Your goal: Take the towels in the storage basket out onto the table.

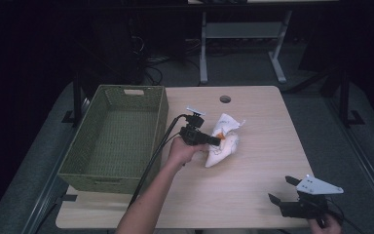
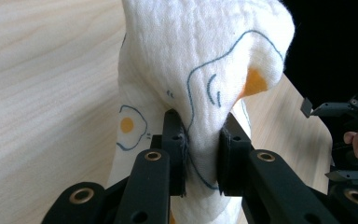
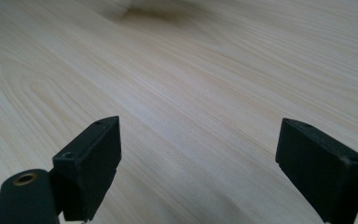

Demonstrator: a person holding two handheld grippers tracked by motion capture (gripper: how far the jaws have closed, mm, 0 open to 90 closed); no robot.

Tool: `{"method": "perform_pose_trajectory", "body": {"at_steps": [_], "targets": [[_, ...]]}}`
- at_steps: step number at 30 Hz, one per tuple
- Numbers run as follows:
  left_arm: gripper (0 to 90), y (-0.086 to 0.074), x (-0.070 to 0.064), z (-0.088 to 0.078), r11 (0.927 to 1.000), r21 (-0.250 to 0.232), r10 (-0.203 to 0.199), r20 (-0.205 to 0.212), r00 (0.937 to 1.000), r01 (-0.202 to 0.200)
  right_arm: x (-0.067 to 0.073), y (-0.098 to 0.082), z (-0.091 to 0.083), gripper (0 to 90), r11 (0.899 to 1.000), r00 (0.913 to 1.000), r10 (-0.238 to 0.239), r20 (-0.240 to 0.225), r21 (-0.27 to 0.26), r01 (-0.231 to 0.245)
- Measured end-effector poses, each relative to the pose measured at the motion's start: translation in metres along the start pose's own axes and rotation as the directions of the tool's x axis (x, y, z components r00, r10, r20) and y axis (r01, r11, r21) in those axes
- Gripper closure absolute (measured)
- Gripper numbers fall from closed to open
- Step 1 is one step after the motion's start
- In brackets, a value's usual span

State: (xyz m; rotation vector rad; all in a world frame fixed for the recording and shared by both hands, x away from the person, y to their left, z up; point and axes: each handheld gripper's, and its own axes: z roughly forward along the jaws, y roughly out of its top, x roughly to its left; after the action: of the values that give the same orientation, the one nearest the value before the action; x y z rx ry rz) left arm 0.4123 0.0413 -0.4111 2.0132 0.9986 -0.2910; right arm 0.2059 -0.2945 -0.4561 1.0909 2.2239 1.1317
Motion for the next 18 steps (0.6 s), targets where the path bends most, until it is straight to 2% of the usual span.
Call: {"method": "perform_pose_trajectory", "body": {"at_steps": [6, 14, 18], "targets": [[74.5, -0.0015, 0.0009, 0.003, 0.9998, 0.022, 0.001, -0.032, 0.9995, -0.001, 0.0003, 0.0001, -0.0011, 13.9, 1.0, 1.0, 0.005, 0.0, -0.005, -0.005], [66.7, -0.0027, -0.0004, 0.0033, 0.9997, 0.025, 0.01, -0.077, 0.997, -0.008, 0.0004, 0.0003, -0.0007, 13.9, 1.0, 1.0, 0.003, -0.002, -0.005, -0.003], [65.1, -0.004, -0.0008, 0.0032, 0.9996, 0.026, 0.011, -0.078, 0.9969, -0.009, 0.0001, 0.0003, -0.0009, 13.9, 1.0, 1.0, 0.002, 0.0, -0.005, -0.002]]}}
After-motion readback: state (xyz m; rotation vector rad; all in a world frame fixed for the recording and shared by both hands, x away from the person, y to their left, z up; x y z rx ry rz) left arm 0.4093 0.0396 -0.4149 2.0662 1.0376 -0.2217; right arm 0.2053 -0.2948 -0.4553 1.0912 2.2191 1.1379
